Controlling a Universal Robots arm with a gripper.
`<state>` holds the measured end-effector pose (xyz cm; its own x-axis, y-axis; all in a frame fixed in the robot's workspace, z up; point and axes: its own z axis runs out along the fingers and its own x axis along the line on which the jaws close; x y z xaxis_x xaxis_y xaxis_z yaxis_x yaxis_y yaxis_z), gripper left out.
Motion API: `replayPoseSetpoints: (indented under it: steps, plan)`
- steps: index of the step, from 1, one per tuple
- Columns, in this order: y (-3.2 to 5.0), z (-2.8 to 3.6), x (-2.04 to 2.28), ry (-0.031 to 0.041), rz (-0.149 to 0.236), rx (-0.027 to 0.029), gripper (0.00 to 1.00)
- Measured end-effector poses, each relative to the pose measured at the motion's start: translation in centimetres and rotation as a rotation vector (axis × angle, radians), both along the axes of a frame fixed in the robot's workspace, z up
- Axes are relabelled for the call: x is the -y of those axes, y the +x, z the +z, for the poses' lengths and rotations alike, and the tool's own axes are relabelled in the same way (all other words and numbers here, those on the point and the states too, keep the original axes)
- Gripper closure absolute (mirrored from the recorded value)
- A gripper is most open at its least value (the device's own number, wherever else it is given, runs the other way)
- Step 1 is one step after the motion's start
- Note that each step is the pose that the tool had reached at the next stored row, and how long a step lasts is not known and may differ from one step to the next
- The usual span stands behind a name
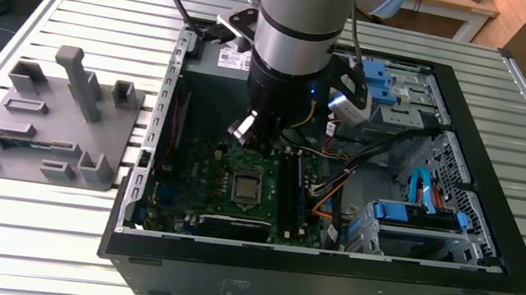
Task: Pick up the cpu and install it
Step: 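Install the first cpu locking lever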
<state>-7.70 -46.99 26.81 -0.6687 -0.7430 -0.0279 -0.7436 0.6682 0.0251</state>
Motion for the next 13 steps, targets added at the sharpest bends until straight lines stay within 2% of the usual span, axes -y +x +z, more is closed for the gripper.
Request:
replayPoseSetpoints:
  steps: [13]
  plan:
    - [0.06, 0.0, -1.41, -0.0001, 0.0, -0.0001, 0.89]
